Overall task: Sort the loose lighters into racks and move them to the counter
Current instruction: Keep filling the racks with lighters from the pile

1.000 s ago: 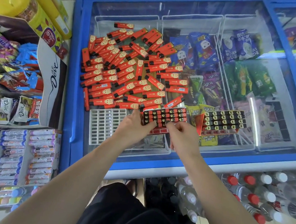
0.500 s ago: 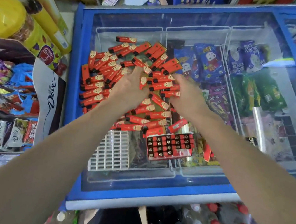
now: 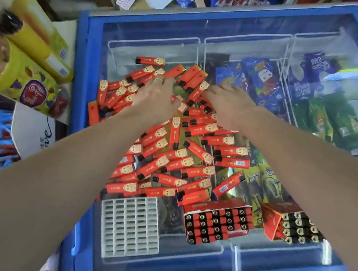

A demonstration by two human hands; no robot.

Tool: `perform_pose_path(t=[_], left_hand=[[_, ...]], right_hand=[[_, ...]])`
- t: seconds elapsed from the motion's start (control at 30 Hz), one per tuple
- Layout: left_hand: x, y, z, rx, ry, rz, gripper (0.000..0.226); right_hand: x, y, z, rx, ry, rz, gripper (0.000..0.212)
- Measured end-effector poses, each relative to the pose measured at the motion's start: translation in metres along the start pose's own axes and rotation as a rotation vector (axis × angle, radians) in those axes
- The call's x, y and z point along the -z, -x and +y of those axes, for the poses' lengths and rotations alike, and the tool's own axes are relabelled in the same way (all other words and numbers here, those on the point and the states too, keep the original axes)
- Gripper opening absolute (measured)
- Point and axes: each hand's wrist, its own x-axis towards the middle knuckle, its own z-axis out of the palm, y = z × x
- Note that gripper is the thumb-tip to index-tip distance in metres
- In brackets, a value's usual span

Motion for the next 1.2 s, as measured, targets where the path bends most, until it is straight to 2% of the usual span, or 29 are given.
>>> perform_pose_path(t=[0.13, 0.27, 0.37, 0.5, 0.67, 0.83, 1.0, 1.2], left_hand=[[0.002, -0.032, 0.01, -0.003, -0.002, 0.016, 0.061], [0.005, -0.06, 0.021, -0.005, -0.047, -0.008, 0.065], [0.001, -0.074, 0.026, 0.007, -0.096, -0.059, 0.067], [0.0, -0.087, 0.027, -0.01, -0.095, -0.103, 0.066], [0.002, -0.095, 0.027, -0.043, -0.147, -0.191, 0.068], [0.005, -0.097, 0.031, -0.034, -0.109, -0.229, 0.063], [0.001, -0.091, 0.038, -0.014, -0.108, -0.191, 0.066], [-0.015, -0.076, 0.051, -0.115, -0.05, -0.07, 0.06]], right_hand=[[0.007, -0.014, 0.005, 0.023, 0.081, -0.052, 0.065], [0.014, -0.02, 0.012, -0.03, 0.046, -0.123, 0.073], [0.011, -0.019, 0.02, -0.135, -0.084, -0.167, 0.077], [-0.003, -0.017, 0.028, -0.32, -0.393, -0.118, 0.066], [-0.012, -0.019, 0.026, -0.355, -0.513, -0.082, 0.067], [-0.014, -0.02, 0.029, -0.388, -0.645, -0.049, 0.05], [-0.02, -0.018, 0.028, -0.406, -0.704, -0.01, 0.047], [-0.022, -0.019, 0.027, -0.424, -0.712, -0.015, 0.043]])
